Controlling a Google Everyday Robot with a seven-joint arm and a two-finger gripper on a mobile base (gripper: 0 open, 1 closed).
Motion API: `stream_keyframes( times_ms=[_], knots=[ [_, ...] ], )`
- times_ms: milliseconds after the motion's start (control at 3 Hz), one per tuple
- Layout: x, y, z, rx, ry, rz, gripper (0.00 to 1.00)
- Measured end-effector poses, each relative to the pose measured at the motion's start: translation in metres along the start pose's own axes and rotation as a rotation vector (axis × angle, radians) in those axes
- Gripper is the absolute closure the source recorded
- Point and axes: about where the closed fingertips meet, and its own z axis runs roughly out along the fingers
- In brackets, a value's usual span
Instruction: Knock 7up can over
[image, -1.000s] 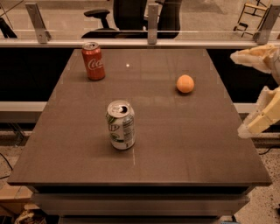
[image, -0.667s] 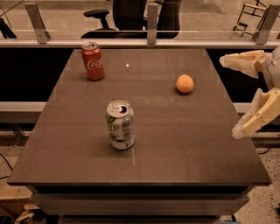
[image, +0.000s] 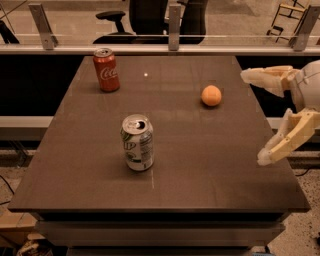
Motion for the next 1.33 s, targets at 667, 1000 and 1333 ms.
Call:
stream_keyframes(
  times_ms=[667,1000,1333],
  knots=[
    [0.009,0.025,0.001,0.032,-0.008,0.049,0.00],
    [0.014,0.034,0.005,0.035,-0.030,0.068,0.00],
    [0.015,0.041,0.014,0.018,-0.089,0.082,0.00]
  ],
)
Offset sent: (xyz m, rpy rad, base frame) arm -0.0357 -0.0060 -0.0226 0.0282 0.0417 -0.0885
